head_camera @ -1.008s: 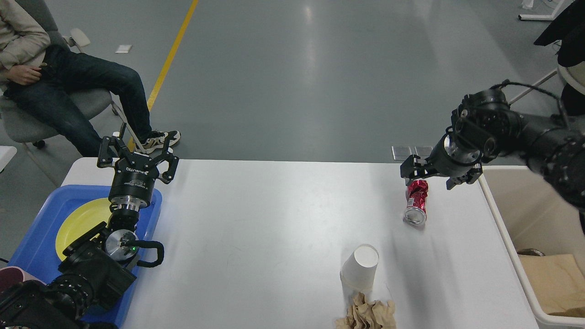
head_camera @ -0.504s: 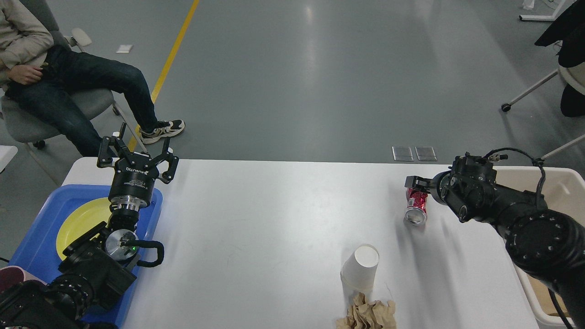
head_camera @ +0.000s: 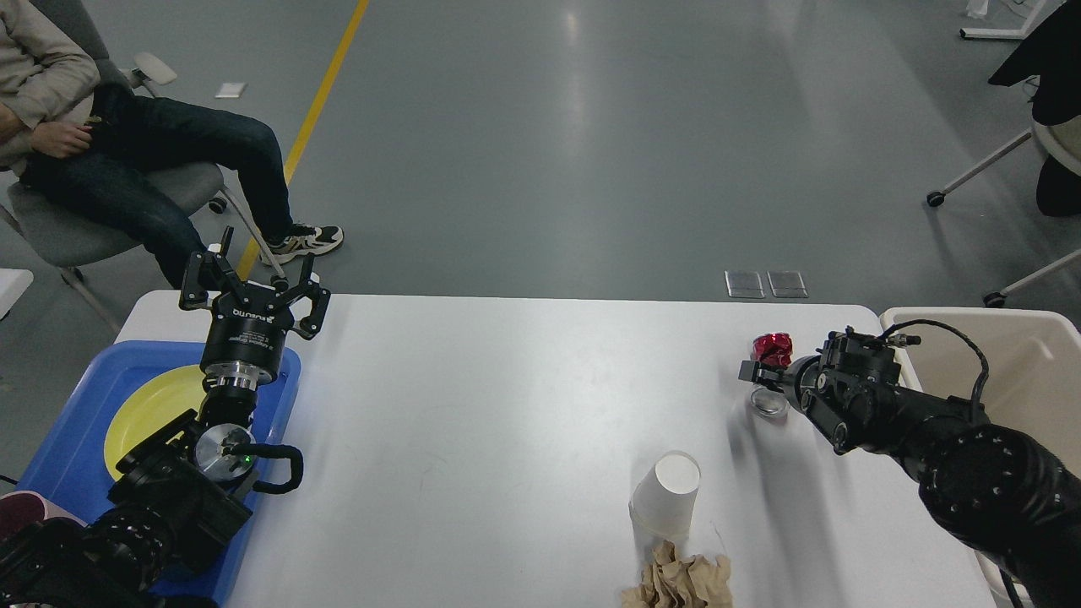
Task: Tidy desktop
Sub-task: 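Close the right gripper around the red can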
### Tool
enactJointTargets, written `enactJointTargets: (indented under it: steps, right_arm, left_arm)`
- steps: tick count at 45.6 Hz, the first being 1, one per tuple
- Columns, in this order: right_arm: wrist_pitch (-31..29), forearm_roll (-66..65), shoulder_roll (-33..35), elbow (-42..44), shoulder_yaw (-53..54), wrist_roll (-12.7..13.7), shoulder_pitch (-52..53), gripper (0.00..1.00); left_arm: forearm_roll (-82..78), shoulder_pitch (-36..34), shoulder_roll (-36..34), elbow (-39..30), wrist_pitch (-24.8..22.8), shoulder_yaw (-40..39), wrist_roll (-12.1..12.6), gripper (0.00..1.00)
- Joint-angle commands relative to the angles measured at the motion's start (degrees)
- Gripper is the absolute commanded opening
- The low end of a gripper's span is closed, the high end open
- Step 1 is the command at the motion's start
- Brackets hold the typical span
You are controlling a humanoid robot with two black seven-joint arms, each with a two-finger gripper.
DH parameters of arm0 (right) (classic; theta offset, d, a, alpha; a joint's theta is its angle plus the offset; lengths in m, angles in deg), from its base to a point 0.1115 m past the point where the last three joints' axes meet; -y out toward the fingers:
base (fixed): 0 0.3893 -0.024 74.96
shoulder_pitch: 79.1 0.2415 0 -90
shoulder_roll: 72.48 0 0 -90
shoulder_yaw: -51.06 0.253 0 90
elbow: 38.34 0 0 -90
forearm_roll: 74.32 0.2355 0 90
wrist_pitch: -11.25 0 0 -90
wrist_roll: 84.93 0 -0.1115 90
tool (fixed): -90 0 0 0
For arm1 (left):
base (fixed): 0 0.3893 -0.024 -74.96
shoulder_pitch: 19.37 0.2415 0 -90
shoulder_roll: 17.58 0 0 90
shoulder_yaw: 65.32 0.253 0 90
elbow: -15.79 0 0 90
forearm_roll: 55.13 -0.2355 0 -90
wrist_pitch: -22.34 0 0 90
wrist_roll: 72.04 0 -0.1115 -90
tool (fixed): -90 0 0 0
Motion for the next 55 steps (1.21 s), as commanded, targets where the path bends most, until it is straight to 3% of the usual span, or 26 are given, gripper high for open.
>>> enactJointTargets:
  steps: [1, 33, 39, 55]
  right_arm:
    - [1.7, 0.0, 0.0, 0.0, 0.0, 0.0, -0.4, 0.96]
    - [2.1, 0.1, -0.6, -0.1, 3.0, -0.1, -1.7, 0.77]
    - [2.1, 0.1, -0.5, -0.1, 3.0, -0.1, -1.7, 0.64]
    - [1.4, 0.1, -0.2, -0.4, 3.1, -0.1, -1.4, 0.42]
  left_arm:
    - [0.0, 0.0, 0.0, 0.0, 0.0, 0.0, 0.0, 0.97]
    - [0.0, 0.0, 0.0, 0.0, 0.0, 0.0, 0.0, 0.97]
    - [0.0, 0.0, 0.0, 0.0, 0.0, 0.0, 0.0, 0.97]
    - [0.0, 0.0, 0.0, 0.0, 0.0, 0.0, 0.0, 0.97]
